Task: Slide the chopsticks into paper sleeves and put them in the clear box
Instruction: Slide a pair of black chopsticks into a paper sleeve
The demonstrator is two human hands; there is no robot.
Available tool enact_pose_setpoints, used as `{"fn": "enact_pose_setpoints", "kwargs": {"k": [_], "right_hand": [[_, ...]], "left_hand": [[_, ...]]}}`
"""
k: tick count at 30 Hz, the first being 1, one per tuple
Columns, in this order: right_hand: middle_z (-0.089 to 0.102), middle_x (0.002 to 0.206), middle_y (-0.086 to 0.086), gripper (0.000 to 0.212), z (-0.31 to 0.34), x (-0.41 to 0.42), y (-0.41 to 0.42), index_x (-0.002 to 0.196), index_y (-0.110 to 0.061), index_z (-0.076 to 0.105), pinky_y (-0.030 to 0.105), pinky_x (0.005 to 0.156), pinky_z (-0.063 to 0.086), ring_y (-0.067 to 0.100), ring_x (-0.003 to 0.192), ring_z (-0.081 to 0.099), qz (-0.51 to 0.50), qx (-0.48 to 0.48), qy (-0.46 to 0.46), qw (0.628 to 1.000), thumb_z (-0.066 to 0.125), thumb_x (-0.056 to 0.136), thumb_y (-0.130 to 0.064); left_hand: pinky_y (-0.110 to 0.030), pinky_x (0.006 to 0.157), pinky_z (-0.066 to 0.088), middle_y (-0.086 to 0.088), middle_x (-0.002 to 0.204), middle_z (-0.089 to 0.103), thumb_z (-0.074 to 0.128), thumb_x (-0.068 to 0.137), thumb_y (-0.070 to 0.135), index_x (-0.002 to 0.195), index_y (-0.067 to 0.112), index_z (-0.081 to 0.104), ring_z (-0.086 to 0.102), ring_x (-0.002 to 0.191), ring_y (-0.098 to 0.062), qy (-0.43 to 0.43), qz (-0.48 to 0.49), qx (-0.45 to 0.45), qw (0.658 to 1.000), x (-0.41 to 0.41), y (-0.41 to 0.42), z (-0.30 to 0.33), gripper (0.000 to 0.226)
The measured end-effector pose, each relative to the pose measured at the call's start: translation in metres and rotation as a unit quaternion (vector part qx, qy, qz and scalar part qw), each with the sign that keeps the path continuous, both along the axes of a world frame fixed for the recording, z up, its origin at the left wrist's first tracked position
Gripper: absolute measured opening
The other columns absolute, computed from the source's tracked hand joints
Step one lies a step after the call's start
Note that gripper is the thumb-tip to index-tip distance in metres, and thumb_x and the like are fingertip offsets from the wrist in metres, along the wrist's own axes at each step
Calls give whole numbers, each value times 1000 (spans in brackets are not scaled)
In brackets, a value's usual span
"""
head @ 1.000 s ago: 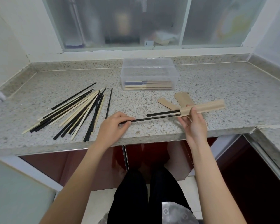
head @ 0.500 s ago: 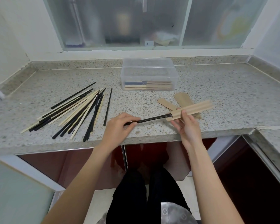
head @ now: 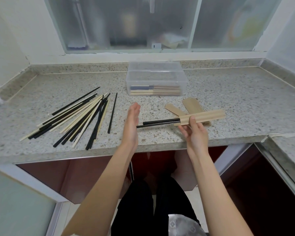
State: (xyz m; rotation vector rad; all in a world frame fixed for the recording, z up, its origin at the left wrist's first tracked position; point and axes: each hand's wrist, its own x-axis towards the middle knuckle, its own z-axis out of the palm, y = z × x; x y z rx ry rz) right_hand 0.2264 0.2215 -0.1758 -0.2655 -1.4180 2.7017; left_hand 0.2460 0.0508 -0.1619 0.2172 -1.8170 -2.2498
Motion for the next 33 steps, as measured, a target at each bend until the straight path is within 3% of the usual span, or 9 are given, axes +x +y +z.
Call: {"fn": "enact_pose_setpoints", "kwargs": {"k": [4,8,14,18,21,25,28,30,33], "right_hand": [[74,86,-1,16,-6,5,-10,101,-11,65,21,70,57,11,76,69,22,4,-10,1000,52,96,-18],[74,89,1,17,-4,-2,-7,100,-10,66,22,71,58,13,79,70,45,29,-17,998,52,96,-19],[67,95,4,13,32,-56,11,106,-8,57,20,69,56,10,75,68,30,147,14,989,53,95,-12],[60,83,4,9,60,-109,2,107,-4,48,24,70,58,6,56,66,9,104,16,994,48,98,-7],[58,86,8,10,77,-150,-22,109,-2,45,21,62,58,10,54,67,9,101,26,994,40,100,-5],[56,85,11,9,90,-194,-56,106,0,44,22,59,58,18,63,65,32,68,-18,997,38,100,-3],[53,77,16,15,98,-207,-64,88,2,48,33,85,56,25,71,63,93,49,-62,993,40,100,-3],[54,89,23,11,98,-210,-58,105,3,48,36,88,54,34,93,62,157,37,-87,983,43,99,-4],[46,127,34,40,93,-211,-41,135,4,35,40,73,59,41,117,54,208,-12,-118,971,46,99,-8]], "left_hand": [[-28,107,22,9,144,42,23,100,45,141,26,37,38,129,-3,9,1,38,999,-6,16,4,48],[-27,96,26,12,136,50,29,101,39,134,28,45,44,124,-2,7,2,11,1000,-15,21,3,39],[-24,98,44,6,109,63,44,97,11,116,12,59,56,108,-10,23,12,-177,984,-61,-15,14,24],[-23,94,44,9,108,64,55,93,16,110,19,63,57,101,-3,43,10,-290,956,-108,-49,22,19],[-20,93,41,12,119,60,59,91,27,121,24,58,54,104,0,72,-52,-395,914,-137,-61,29,30],[-14,71,45,4,102,64,64,87,19,118,25,61,59,77,-10,74,-29,-436,896,-180,-65,37,31],[-12,61,40,3,84,65,63,88,13,108,24,67,55,64,-8,71,21,-430,900,-204,-75,36,23],[-4,63,37,1,92,66,61,89,13,110,21,68,55,69,-3,67,28,-464,883,-215,-85,36,23],[-24,82,45,-3,116,65,56,93,19,117,21,64,57,103,-18,58,43,-574,815,-225,-96,34,25]]}}
